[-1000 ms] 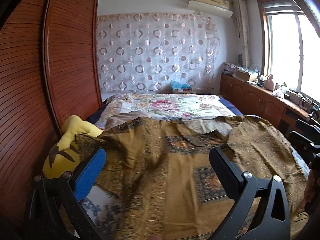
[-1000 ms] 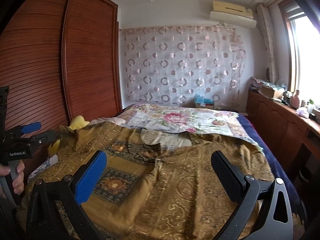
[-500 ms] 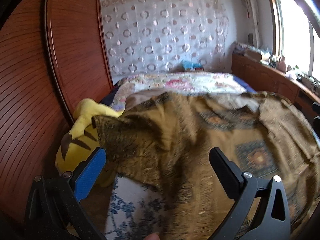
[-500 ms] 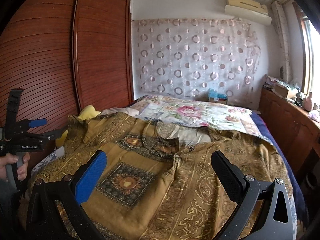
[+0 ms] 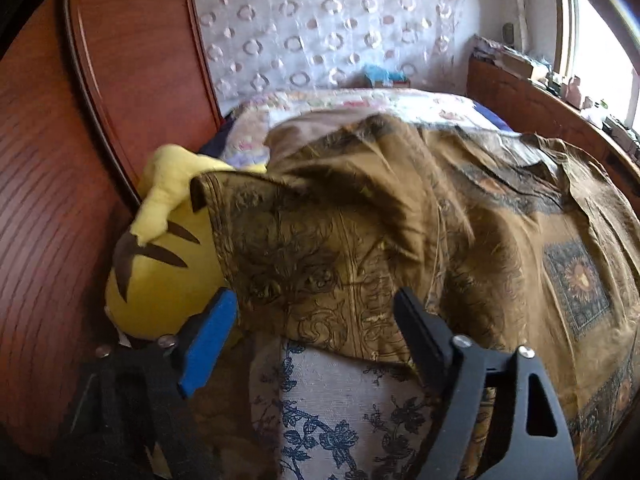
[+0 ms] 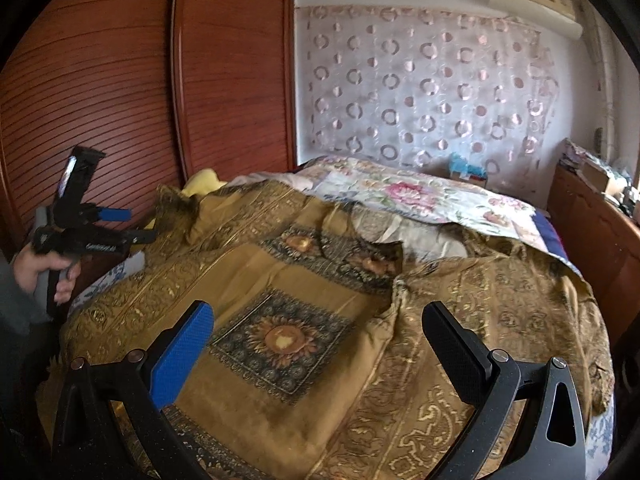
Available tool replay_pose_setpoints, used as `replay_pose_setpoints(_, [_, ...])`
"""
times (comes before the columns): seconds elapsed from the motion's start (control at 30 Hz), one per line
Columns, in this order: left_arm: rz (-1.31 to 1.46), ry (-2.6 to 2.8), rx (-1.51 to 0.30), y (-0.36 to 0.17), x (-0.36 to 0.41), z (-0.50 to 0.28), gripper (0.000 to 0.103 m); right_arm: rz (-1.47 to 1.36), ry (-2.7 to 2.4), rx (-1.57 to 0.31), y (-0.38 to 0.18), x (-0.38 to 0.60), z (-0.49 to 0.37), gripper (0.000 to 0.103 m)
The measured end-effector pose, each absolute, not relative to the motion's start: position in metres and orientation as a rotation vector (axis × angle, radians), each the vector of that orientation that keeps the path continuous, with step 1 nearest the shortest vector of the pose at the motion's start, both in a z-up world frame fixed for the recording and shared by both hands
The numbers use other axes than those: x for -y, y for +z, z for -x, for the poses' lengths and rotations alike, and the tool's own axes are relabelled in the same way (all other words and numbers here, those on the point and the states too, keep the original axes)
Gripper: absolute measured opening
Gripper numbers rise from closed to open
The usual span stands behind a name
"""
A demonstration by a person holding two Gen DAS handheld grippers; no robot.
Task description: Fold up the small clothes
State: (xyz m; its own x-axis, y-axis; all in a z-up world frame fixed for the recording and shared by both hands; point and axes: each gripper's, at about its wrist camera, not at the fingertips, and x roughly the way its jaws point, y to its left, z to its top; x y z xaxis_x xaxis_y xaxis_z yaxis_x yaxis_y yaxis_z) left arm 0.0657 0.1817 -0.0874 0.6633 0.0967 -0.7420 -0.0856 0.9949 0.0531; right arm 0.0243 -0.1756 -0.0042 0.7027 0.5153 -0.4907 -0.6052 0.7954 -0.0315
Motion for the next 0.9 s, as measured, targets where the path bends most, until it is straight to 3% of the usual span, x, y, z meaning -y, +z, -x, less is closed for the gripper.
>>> replay_pose_setpoints(0.3, [0.044,0.037,-0.913,-0.108,-0.186,-0.070,0.054,0.229,0.687,-0.517,-0.003,0.174,-0.021,0.103])
replay_pose_setpoints(0.53, [0.018,0.056,-0.892,-0.106,-0.193,-0.069,0.017,0.237,0.699,-0.509,0.000,0.176,-0.016,0.103])
replay_pose_setpoints(0.73, [-0.039,0.051,-0.886,-0.106,-0.185,-0.065,0.004,0.240,0.696,-0.499,-0.002,0.175,-0.011,0.103])
replay_pose_setpoints(0.9, [-0.035,0.031,-0.832,-0.088,-0.176,-0.061,0.003,0.237,0.693,-0.502,-0.005,0.177,-0.014,0.103])
